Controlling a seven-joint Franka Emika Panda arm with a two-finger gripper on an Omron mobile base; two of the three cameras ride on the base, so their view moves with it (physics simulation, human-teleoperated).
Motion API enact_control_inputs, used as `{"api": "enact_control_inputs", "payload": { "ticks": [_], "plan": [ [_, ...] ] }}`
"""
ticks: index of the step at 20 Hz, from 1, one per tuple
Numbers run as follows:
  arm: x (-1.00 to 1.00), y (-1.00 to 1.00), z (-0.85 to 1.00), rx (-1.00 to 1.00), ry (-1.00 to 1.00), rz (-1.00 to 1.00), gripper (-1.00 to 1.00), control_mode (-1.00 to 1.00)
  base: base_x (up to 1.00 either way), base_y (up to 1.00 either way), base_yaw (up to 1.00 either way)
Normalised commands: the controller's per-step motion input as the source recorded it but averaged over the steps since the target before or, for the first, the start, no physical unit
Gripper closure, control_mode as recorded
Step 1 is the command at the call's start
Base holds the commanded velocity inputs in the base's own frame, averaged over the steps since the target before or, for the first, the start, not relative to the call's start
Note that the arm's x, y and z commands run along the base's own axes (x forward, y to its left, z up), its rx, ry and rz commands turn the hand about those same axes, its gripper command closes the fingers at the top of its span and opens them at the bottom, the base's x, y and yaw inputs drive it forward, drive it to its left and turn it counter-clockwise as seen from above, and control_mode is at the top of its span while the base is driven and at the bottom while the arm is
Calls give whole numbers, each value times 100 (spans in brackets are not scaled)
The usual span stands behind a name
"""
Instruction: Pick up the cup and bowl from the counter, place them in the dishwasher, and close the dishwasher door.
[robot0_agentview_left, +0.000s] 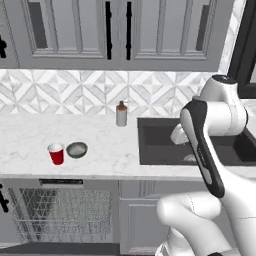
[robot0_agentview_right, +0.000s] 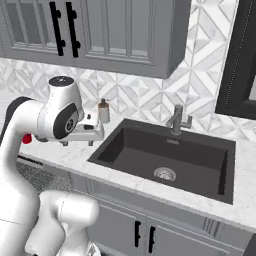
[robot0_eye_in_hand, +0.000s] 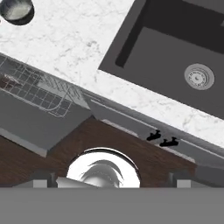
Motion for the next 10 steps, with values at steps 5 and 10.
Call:
{"api": "enact_control_inputs", "payload": {
  "ticks": [5,10],
  "plan": [
    [0,0,0,0,0,0,-100,100,0,-25,72],
    [0,0,0,0,0,0,-100,100,12,0,61]
  ]
}}
